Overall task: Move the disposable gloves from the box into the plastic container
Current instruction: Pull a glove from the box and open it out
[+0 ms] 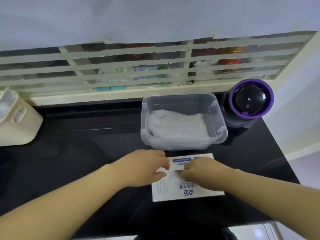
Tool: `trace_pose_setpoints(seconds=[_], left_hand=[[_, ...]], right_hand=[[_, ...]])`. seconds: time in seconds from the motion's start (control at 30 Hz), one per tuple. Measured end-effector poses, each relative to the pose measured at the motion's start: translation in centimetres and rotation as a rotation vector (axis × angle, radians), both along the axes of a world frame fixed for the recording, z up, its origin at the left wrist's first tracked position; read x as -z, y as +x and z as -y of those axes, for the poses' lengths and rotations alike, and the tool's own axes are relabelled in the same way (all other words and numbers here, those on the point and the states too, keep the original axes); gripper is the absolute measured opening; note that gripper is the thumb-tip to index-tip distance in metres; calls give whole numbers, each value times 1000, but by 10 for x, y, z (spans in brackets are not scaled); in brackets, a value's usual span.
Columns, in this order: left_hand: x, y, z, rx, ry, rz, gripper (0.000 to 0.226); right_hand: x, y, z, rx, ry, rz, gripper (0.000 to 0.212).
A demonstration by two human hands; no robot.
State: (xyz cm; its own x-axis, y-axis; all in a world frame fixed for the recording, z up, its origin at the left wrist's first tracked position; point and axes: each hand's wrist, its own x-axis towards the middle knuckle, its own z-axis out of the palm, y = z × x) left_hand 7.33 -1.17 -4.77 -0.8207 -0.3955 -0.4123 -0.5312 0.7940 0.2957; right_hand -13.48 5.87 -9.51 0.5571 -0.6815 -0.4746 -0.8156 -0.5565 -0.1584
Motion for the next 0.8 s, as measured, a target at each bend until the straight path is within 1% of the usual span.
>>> trace_pose_setpoints(seconds=[0.07,0.13,0.2,0.3,0.4,0.47,0.57,0.63,0.67,0.73,0.8], left_hand=[[18,3,-8,22,19,89,52],[30,4,-15,37,1,132,70],[36,3,-18,45,-46,124,78],[41,6,-18,35,-63,97,80],[43,6,-14,33,-26,106,78],[43,4,-12,30,-11,119,79],[42,3,-12,21,-22,113,80],[42,5,-13,9,-25,105,80],[42,6,-14,4,-23,101,80],[42,7,-15,-4,-18,92,79],[43,7,-15,-5,-18,87,79]], right_hand=[[5,8,-1,4,10,-20,25],[6,12,-2,1,12,-11,23],[4,13,-1,-29,-26,8,21],[-4,9,2,-59,-9,12,21],[-7,8,0,-67,72,-95,15],[-6,9,0,-95,89,-141,15],[-7,8,3,-75,40,-88,18],[-7,6,5,-60,-33,-12,12],[-6,5,4,-59,-69,18,18],[3,1,1,-91,-176,100,37],[12,1,-1,-134,-261,131,44]])
